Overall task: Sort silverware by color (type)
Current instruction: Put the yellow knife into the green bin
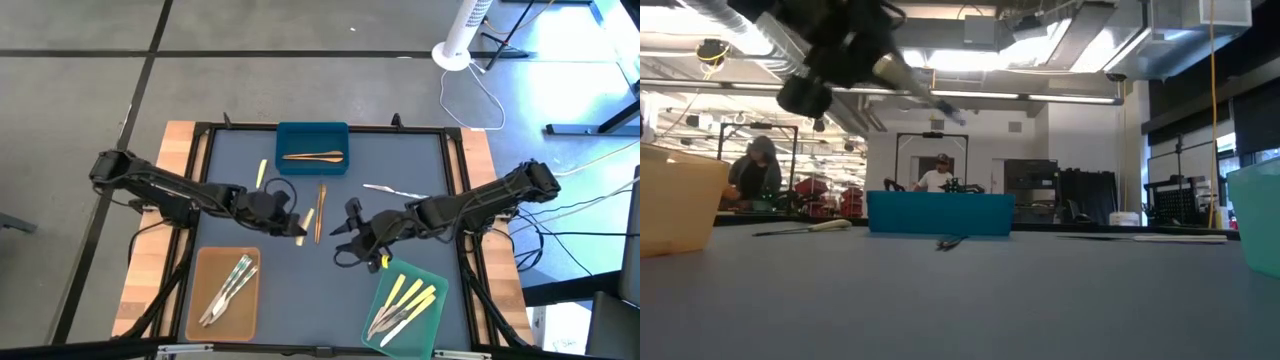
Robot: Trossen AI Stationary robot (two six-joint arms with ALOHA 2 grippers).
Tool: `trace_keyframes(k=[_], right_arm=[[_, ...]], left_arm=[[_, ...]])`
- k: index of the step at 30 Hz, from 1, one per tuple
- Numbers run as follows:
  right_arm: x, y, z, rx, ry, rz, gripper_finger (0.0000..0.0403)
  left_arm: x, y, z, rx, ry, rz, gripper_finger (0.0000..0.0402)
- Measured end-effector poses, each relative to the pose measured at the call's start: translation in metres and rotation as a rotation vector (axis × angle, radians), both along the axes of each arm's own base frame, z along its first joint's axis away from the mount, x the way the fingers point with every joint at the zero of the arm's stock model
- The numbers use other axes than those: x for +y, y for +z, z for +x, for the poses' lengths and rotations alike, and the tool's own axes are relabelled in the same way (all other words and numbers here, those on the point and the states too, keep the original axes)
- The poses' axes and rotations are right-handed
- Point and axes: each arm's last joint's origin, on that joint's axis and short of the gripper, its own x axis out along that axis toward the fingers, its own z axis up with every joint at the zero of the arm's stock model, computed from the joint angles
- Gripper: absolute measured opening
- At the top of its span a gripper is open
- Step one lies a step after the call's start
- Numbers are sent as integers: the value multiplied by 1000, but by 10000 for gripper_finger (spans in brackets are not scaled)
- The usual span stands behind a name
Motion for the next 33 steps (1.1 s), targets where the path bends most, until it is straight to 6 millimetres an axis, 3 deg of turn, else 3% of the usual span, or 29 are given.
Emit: trace_keyframes(k=[5,13,33], right_arm=[[4,-16,10,25,64,-125,177],[8,-34,24,31,93,-184,177],[11,-74,43,109,21,-299,177]], left_arm=[[-11,-10,17,-61,-41,-80,82],[-22,-23,32,-94,-73,-136,82],[-28,-27,36,-129,-98,-150,82]])
